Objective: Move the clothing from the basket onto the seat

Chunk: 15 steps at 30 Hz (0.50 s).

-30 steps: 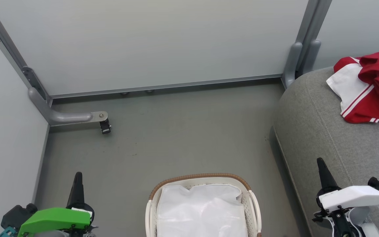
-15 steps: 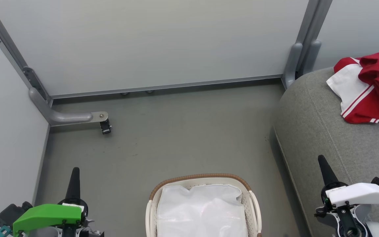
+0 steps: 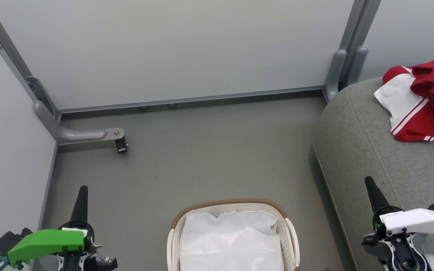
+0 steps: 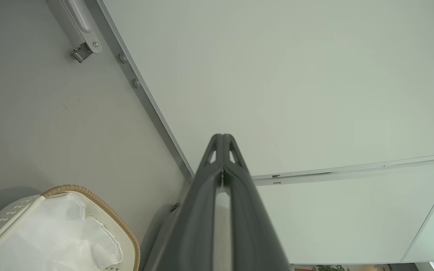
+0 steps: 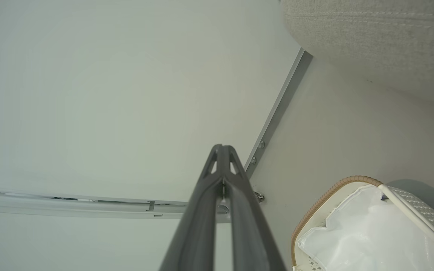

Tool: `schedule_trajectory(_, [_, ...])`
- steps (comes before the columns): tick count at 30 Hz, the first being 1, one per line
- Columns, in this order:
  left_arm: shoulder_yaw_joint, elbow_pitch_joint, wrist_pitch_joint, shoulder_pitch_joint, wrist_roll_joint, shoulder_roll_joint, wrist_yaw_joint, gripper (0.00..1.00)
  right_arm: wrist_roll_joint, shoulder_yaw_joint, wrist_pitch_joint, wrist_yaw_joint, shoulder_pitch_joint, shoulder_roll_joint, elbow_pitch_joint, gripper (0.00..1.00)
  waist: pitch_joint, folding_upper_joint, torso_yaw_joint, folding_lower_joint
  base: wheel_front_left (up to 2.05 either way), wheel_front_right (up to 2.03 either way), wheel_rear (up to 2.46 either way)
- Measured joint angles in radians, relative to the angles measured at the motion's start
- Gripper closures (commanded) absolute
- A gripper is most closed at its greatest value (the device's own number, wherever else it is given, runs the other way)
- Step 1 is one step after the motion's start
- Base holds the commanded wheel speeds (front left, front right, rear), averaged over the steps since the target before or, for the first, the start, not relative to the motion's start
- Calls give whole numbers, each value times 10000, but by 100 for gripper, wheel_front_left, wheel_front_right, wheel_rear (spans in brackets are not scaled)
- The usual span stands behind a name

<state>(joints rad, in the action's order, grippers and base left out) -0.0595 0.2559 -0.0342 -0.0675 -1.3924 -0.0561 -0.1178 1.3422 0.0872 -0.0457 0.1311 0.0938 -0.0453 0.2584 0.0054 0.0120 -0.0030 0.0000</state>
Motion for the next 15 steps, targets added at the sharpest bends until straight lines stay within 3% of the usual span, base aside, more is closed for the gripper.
schedule_trajectory(15, [-174,-19,-311,-165,-1037,-2,-50,100,1204,119,-332,-2,66,-8,-38,100,-19,0,13,0,0,0,0])
